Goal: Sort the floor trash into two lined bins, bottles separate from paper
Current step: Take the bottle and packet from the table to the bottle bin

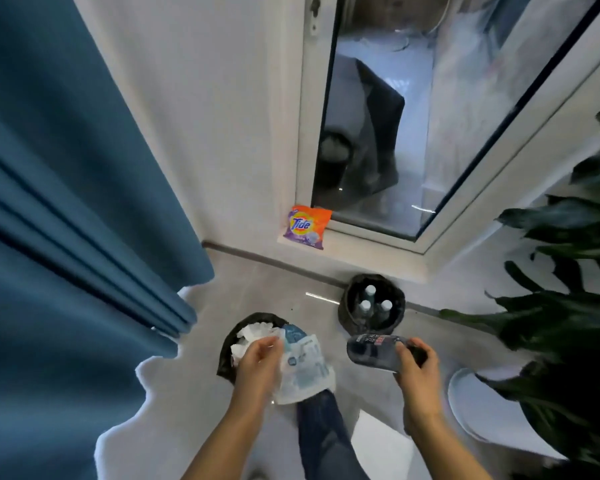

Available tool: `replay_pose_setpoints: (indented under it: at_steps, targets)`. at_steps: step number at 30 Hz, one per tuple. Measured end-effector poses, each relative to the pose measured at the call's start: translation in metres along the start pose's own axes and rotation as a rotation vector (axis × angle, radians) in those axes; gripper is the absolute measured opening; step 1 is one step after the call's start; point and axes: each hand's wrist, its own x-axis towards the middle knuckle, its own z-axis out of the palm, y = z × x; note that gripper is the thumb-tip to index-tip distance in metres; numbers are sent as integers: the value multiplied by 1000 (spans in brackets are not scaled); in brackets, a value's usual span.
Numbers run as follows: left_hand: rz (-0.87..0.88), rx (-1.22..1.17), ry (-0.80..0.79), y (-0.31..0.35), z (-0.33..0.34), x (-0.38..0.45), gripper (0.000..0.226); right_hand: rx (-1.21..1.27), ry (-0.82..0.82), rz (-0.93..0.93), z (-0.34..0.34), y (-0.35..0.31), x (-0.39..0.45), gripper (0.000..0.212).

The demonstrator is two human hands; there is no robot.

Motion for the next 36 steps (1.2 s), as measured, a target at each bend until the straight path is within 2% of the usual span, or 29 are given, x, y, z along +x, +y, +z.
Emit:
replay_pose_setpoints:
  at_steps: [7,11,16,21,24,27,29,34,36]
  targets:
    - [-102,99,92,14,80,140,17,-69,113,103,49,23,187,36]
    - [-150,77,106,14,136,212,11,-121,203,182,67,45,279,34]
    - [-286,42,83,-27,202,328,14,-201,377,315,80,108,404,32]
    - [-329,80,59,-71,230,405,22,-274,406,392,86,176,477,38]
    - [-349,127,44,-90,238,434,24,-302,333,506,87,210,500,47]
    - [-384,160,54,-114,247,458,19,-195,223,679,83,240,515,64]
    - [-395,186,61,-125,253,465,16,-193,164,720,79,244,516,64]
    - [-379,195,5,-128,270,462,21,-290,121,499,80,213,488,41]
    - [-387,175,-49,-127,277,458,23,-255,-21,470,86,190,471,32]
